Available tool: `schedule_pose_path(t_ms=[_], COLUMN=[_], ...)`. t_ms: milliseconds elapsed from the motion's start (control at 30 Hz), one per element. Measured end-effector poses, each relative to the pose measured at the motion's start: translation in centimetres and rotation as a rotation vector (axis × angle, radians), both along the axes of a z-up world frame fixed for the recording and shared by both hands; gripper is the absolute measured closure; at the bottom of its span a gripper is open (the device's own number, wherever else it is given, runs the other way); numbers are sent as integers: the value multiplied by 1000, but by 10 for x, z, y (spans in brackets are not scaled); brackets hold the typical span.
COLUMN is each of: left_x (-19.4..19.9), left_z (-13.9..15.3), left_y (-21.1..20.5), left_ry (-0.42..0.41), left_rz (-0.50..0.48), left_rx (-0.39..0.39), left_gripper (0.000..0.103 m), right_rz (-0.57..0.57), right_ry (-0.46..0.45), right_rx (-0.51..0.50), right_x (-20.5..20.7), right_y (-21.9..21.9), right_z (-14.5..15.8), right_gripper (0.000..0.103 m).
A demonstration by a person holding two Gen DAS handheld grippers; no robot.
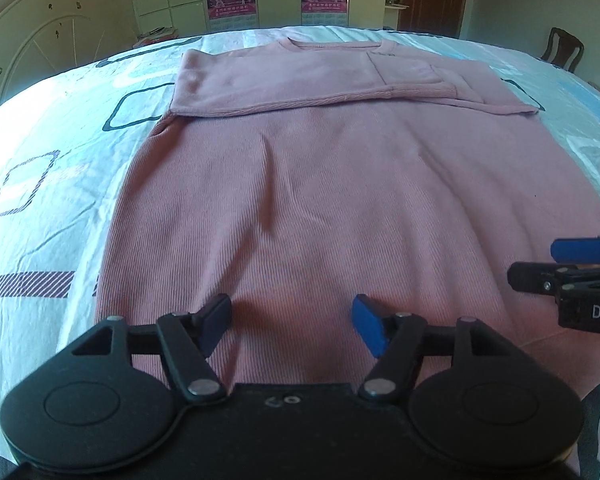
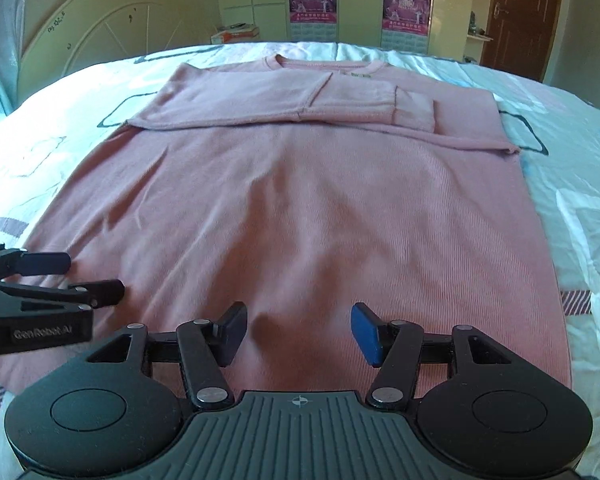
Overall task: Fold small clothes
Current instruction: 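Move both grippers down to the ribbed hem of the sweatshirt, then close both grippers on the ribbed hem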
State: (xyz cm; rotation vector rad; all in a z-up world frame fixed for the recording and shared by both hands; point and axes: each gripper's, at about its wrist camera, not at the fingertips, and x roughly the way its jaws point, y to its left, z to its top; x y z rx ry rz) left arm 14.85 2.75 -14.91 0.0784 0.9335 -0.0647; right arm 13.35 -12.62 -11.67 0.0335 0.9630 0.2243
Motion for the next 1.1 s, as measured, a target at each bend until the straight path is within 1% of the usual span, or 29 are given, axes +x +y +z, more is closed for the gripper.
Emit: schedule_pose_path(t_ms=[67,133,233,333,433,500,567,600,667,733,800,833,867,933,1000,1033,1067,1100], left_x=[-5,-11,-22,-38,-49,-56,-61,-63,-67,-70,-71,-70,-69,-67,-66,-65,-64,-62], left_z=[1,3,7,15,20,20,18,16,14,12,10,10,11,11,10,10,9,8], left_y=[7,16,32,51,70,83,97,102,110,114,118,119,119,115,111,108,105,105], left_ry=[5,7,4,-15,-20,-5,28,39,49,53,60,61,63,73,91,94,93,90], left_rz=[8,15,39,71,115,143,164,173,184,180,187,187,181,163,140,128,117,116], left_rx=[-3,3,10,18,20,-3,-45,-66,-81,-97,-134,-152,-169,-194,-227,-231,-232,-234], left_gripper=[35,34,33,34,34,36,39,40,39,39,40,44,51,59,61,62,62,63], right_rz=[-22,-37,-74,-121,-155,-182,-224,-241,-273,-294,-293,-297,-309,-326,-328,-322,-313,-304], right_ry=[13,5,7,-14,-30,-18,0,2,6,4,32,49,59,63,65,66,69,74], right_rx=[-18,-29,-50,-27,-87,-106,-100,-98,-113,-118,-95,-64,-31,-3,10,19,24,22], right_x=[-9,-19,-32,-45,-53,-57,-60,-62,-65,-69,-71,-71,-73,-73,-73,-73,-73,-72], right_y=[-11,-22,-41,-60,-72,-82,-94,-100,-107,-112,-115,-116,-118,-118,-116,-115,-114,-112], right_z=[-8,-8,-6,4,11,10,8,8,7,6,1,-1,-3,-4,-2,-1,0,0], right_gripper=[46,46,46,46,46,45,44,43,27,26,26,26,27,30,38,46,51,52])
